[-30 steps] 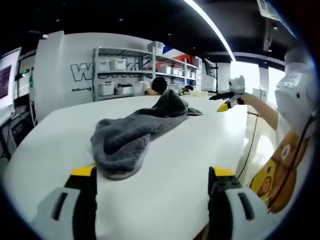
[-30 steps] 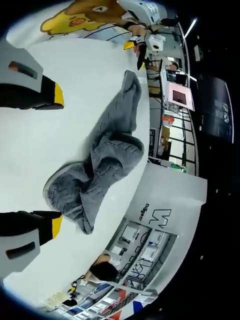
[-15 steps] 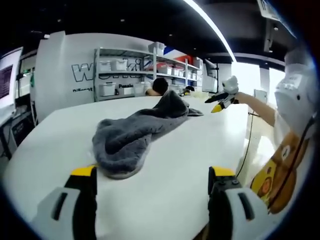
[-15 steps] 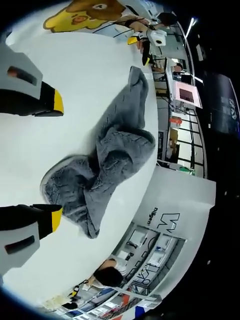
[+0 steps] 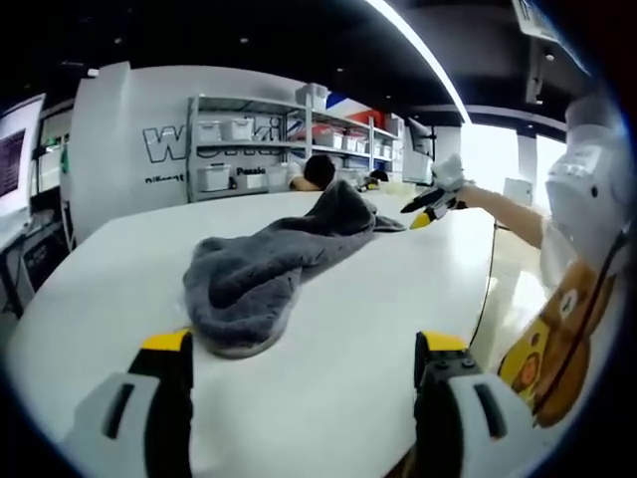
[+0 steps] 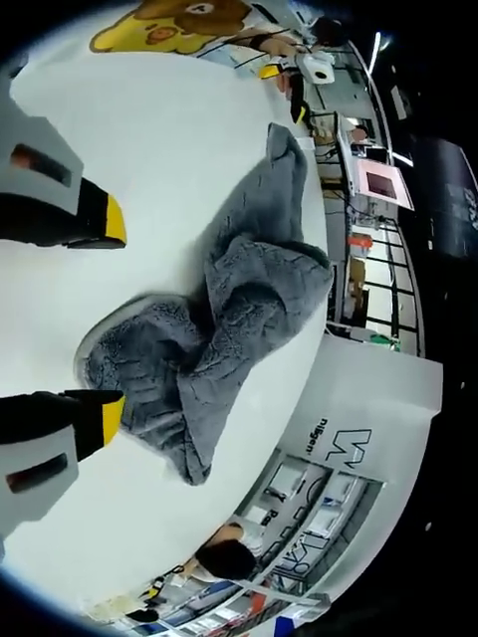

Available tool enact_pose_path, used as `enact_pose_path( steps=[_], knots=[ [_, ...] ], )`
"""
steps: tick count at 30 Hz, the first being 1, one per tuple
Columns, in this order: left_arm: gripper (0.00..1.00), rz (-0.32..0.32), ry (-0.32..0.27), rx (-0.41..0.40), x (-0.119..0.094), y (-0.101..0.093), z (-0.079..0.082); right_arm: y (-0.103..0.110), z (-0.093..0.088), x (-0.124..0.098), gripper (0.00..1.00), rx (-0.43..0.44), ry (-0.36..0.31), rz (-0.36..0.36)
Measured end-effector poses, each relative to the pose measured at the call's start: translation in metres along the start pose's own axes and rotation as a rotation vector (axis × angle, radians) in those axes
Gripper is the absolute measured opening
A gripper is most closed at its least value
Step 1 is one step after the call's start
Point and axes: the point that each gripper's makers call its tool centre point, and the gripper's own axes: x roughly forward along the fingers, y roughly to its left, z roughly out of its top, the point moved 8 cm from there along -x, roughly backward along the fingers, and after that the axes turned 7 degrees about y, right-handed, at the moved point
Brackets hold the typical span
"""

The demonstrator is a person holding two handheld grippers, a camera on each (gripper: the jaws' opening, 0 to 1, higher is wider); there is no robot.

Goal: Fold the towel on the table until its edges align and the towel forms a compact rectangular stack.

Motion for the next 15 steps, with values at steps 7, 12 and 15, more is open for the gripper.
enact_pose_path(
  steps=[7, 12, 15],
  knots=[
    [0.97, 0.009, 0.001, -0.002, -0.001, 0.001, 0.000, -0.006, -0.002, 0.009, 0.46, 0.074, -0.003, 0.038],
    [0.97, 0.011, 0.005, -0.002, -0.001, 0.000, 0.000, -0.010, -0.004, 0.013, 0.40, 0.107, -0.004, 0.052],
    [0.97, 0.012, 0.002, -0.003, -0.001, -0.001, 0.001, -0.010, -0.006, 0.017, 0.38, 0.113, 0.003, 0.052]
  ],
)
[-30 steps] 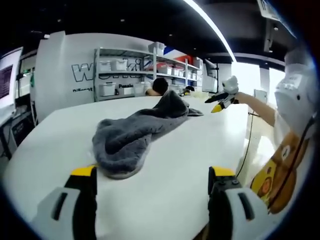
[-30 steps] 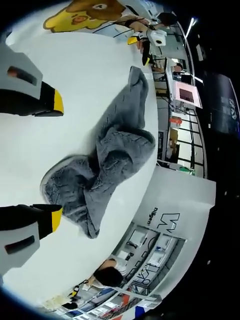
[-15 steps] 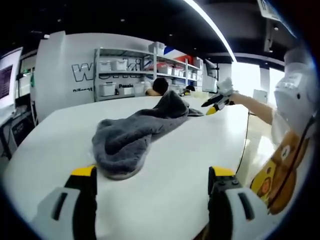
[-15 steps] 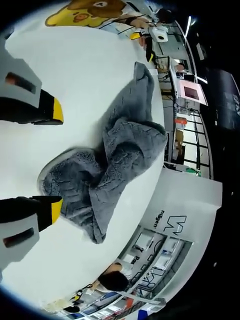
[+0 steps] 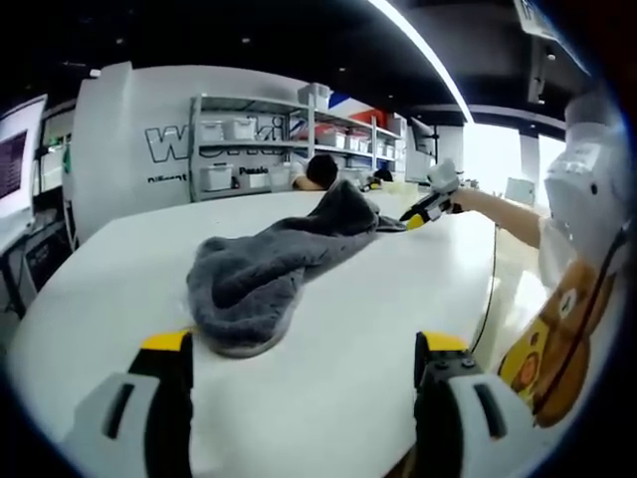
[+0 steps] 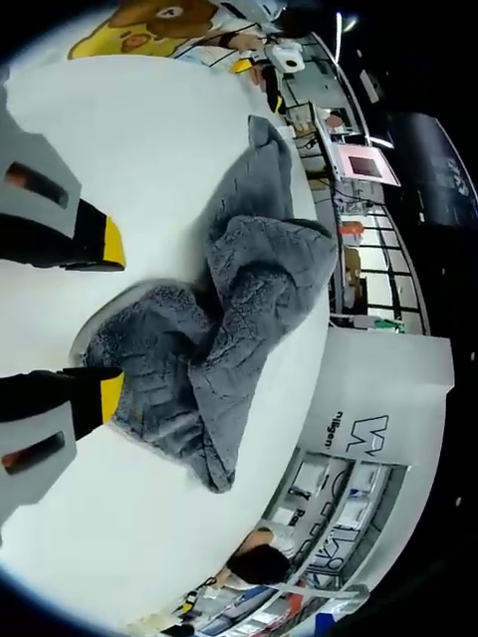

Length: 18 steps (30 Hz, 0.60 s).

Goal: Fold the towel on the table until its edges align and the towel forms a compact rectangular stack.

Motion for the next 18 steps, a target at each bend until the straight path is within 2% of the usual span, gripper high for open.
enact_pose_path(
  steps=[9, 18],
  knots=[
    [0.97, -0.001, -0.002, 0.001, -0.0003, -0.0015, 0.0001, -0.0038, -0.0033, 0.0045, 0.24, 0.025, 0.026, -0.002],
    [0.97, 0.006, -0.004, -0.005, -0.0024, 0.0003, -0.0016, -0.0051, -0.0054, 0.0036, 0.13, 0.002, 0.045, -0.020]
  ],
)
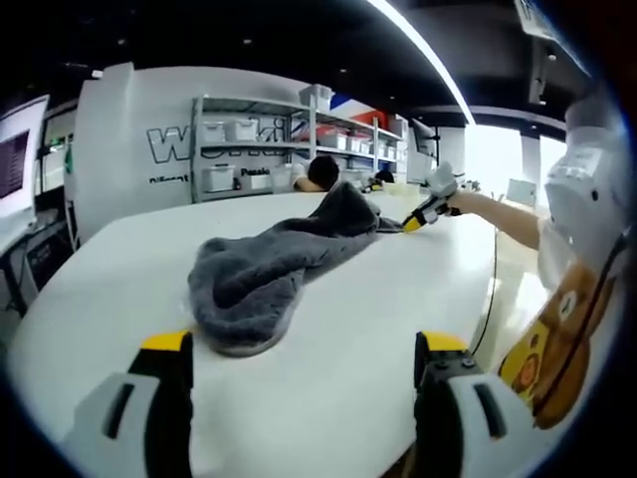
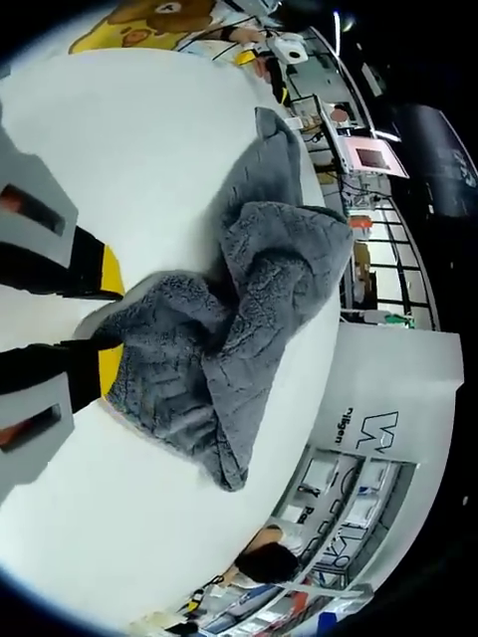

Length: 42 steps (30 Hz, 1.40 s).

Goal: Fold the towel on the table until its edges align and the towel forms a compact rectangular stack.

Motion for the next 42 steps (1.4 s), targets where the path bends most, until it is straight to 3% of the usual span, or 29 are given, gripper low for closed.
enact_pose_path(
  steps=[5, 13, 27, 42],
  knots=[
    [0.97, 0.002, -0.002, -0.002, -0.001, 0.001, -0.001, 0.000, 0.000, -0.004, 0.08, -0.027, 0.009, -0.020],
    [0.97, 0.003, -0.004, -0.005, -0.002, 0.002, -0.002, 0.002, 0.006, -0.025, 0.07, -0.034, -0.045, -0.054],
    [0.97, -0.007, -0.011, -0.006, 0.000, 0.000, -0.002, -0.009, 0.030, -0.090, 0.07, -0.072, -0.196, -0.220],
    [0.97, -0.010, -0.012, -0.003, 0.000, 0.002, -0.001, -0.013, 0.012, -0.121, 0.07, -0.048, -0.225, -0.302]
  ],
)
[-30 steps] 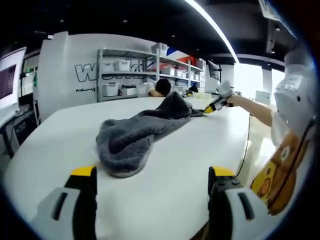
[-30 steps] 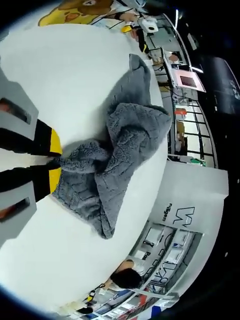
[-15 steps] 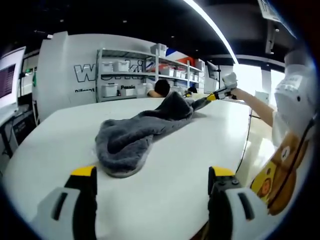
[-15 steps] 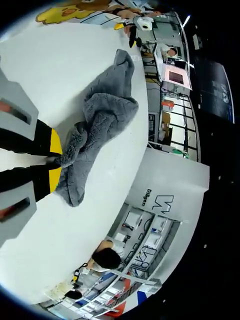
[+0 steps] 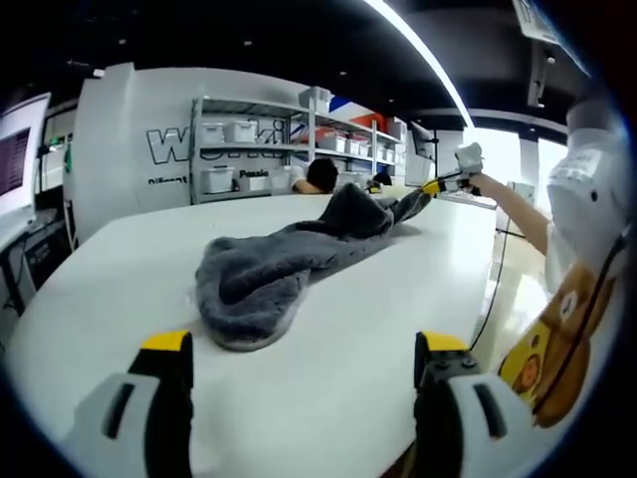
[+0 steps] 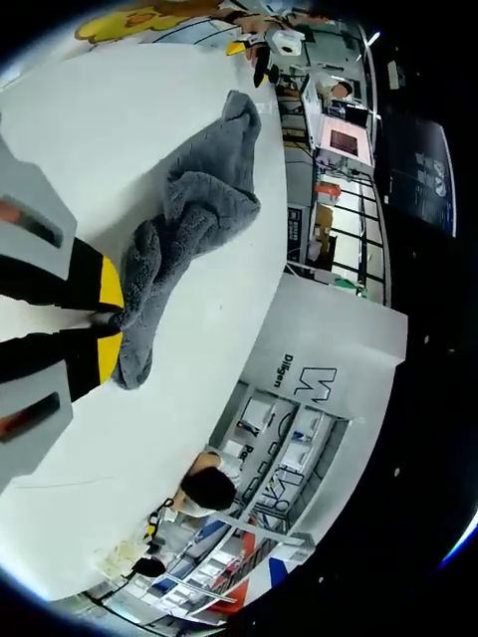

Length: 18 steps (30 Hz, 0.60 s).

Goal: Fold the towel on the table until its edges align and the towel forms a compact rectangular stack.

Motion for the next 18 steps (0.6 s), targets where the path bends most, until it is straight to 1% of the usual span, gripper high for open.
enact_pose_path(
  steps=[10, 12, 17, 18],
  knots=[
    [0.97, -0.011, 0.001, 0.007, 0.003, -0.002, 0.002, -0.018, 0.001, -0.031, 0.07, 0.019, -0.045, -0.073],
    [0.97, -0.012, 0.002, 0.009, 0.003, -0.002, 0.003, -0.018, 0.000, -0.033, 0.07, 0.017, -0.041, -0.075],
    [0.97, -0.024, 0.000, 0.014, 0.005, -0.005, 0.004, -0.011, -0.008, -0.035, 0.07, 0.011, -0.015, -0.056],
    [0.97, -0.025, 0.000, 0.015, 0.006, -0.005, 0.004, -0.008, -0.012, -0.035, 0.07, 0.009, 0.006, -0.041]
  ],
)
